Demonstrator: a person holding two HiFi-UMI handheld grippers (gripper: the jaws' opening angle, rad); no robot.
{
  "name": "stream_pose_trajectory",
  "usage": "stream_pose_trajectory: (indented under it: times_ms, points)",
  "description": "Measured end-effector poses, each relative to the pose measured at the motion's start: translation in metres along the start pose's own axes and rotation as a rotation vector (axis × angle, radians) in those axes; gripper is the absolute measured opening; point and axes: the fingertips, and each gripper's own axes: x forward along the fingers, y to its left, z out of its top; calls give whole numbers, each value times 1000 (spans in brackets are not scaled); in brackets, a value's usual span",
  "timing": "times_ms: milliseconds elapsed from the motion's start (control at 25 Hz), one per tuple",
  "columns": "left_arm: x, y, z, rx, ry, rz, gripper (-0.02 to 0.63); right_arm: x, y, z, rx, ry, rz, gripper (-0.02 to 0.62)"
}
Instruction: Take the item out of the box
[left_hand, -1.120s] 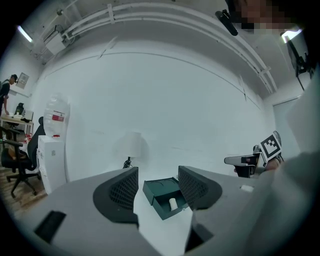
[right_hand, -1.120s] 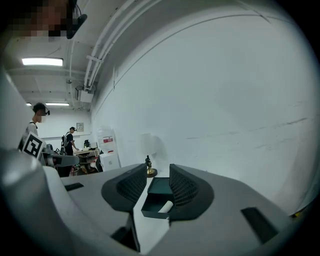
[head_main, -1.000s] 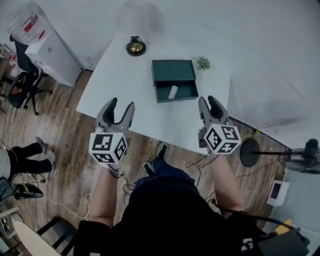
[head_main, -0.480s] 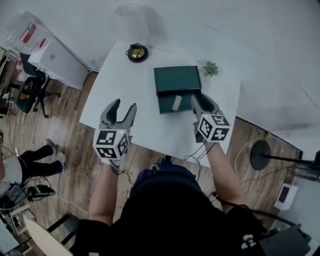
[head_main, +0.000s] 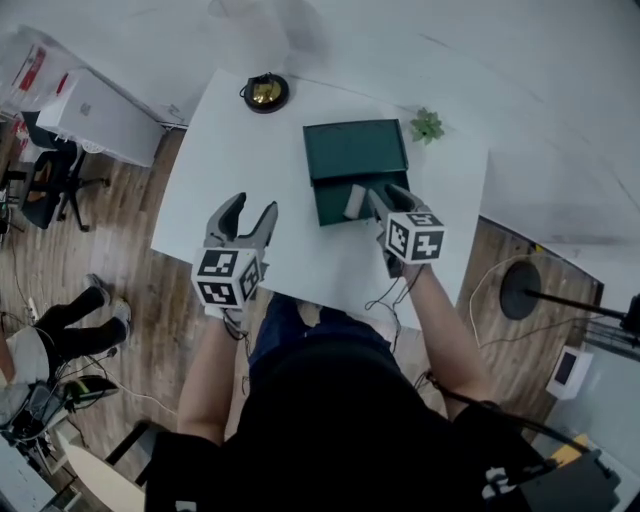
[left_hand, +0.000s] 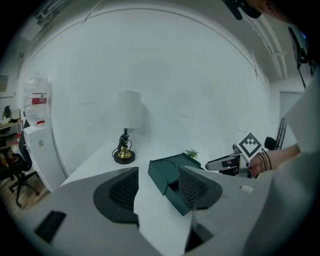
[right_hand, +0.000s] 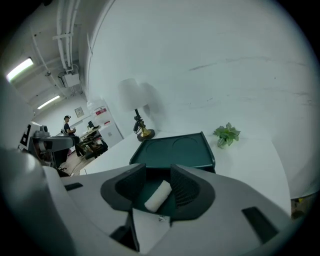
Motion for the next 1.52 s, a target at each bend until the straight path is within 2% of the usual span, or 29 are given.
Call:
stream_pose_trajectory:
  times_ms: [280,560,720,880,1160,1320,1520]
  points:
    - [39,29,-7,18,55,-123,244,42,2,-35,83,151,-74,170]
    - [62,53,-12,22,101,-196,244,70,-2,-58,108,264,-166,172]
    - [69,66,-8,38,120,-197,244,83,-6,-63,75,347,-195,183]
    - [74,70,-6,45,136,-199,242,94,-4,-77,25,476,-189,220]
    - [80,65,6,66,131,-231,242,99,-7,-88,-44,616,-188,191]
    - [77,60,8,65,131,-241,242,92,-3,-92,-24,617,-169,148]
    - [76,57,7,61,130,-246,241,95,1,-74,-22,491,-148,124]
